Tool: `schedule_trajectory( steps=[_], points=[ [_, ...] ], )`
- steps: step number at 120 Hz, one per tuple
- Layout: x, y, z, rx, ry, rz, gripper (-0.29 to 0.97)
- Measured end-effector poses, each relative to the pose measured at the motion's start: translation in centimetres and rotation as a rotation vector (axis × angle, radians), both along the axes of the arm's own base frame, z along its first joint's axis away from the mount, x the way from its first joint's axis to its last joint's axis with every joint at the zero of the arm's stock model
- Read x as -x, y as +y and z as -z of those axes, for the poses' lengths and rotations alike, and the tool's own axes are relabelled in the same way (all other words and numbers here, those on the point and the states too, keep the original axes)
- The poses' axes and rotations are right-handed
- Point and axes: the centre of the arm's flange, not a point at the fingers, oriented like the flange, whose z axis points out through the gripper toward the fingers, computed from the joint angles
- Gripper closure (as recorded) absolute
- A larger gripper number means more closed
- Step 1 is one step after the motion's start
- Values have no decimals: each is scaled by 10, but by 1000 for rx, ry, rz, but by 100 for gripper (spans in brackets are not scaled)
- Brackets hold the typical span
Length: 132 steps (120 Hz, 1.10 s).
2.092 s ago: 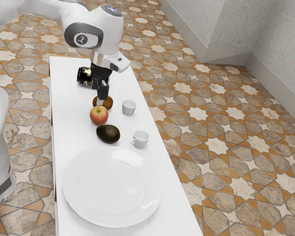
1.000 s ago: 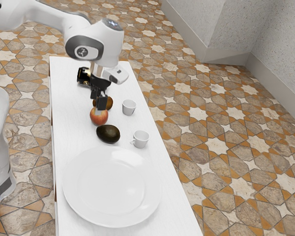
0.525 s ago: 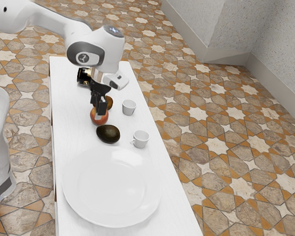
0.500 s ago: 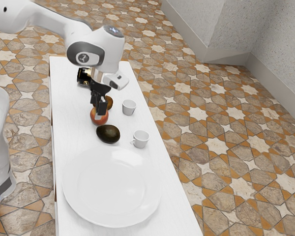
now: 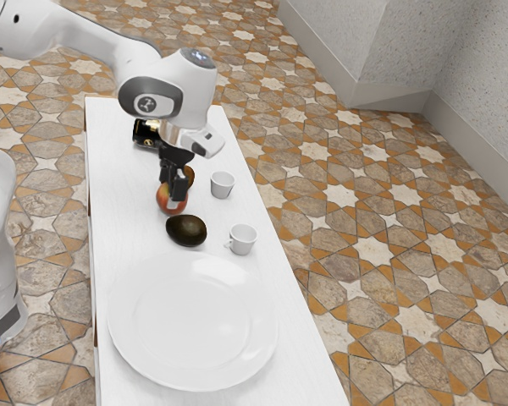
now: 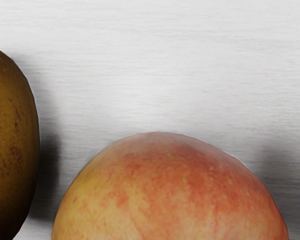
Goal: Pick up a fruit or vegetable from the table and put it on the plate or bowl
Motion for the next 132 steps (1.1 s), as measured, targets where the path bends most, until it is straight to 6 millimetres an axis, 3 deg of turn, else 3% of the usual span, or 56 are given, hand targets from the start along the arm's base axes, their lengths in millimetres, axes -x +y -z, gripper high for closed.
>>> schedule_trajectory(
  steps=[38,68,92,132],
  points=[
    [-4,-1,4,3,0,0,1],
    [-6,-1,10,-4,8,-1,27],
    [-9,-1,12,-7,10,-7,28],
    [-15,-5,-2,-14,-20,-5,30]
  ],
)
